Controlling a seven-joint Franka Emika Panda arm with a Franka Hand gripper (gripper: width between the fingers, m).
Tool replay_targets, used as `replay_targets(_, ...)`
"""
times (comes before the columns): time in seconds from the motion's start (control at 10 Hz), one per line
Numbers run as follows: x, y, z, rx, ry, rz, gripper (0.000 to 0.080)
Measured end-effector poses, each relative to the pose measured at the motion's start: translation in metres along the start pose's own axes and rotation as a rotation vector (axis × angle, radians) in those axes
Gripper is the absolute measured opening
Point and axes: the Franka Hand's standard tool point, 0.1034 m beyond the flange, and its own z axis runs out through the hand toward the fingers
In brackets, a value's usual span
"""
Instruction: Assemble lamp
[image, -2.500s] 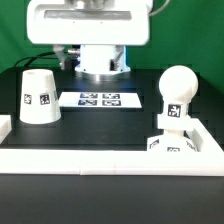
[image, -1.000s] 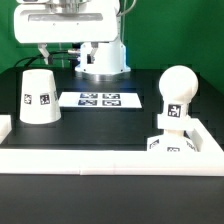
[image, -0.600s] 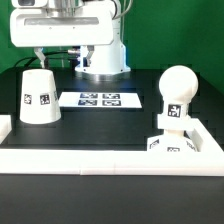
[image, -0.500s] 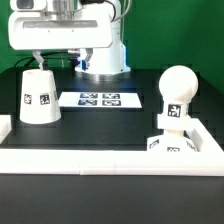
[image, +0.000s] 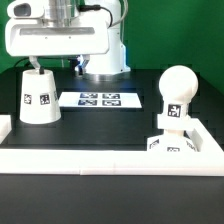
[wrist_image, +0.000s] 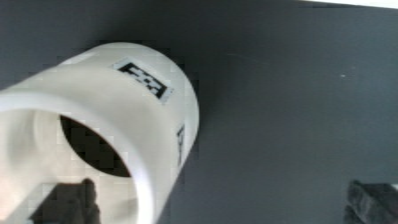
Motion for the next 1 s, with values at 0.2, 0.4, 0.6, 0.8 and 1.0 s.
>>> replay_targets(0.2, -0.0024, 0.0046, 0.0076, -0.007, -0.004, -0.003, 0.0698)
replay_targets(0.4, -0.0033, 0.0036, 0.0102, -0.006, -0.013, -0.005, 0.0698)
replay_targets(0.6, -0.0032, 0.0033, 0.0103, -0.007, -0.013, -0.006, 0.0609)
replay_targets(0.8, -0.0033, 0.0033, 0.0103, -0.007, -0.013, -0.006, 0.0456)
replay_targets(1.0, -0.0032, 0.0032, 0.0103, -0.007, -0.013, -0.006, 0.0272)
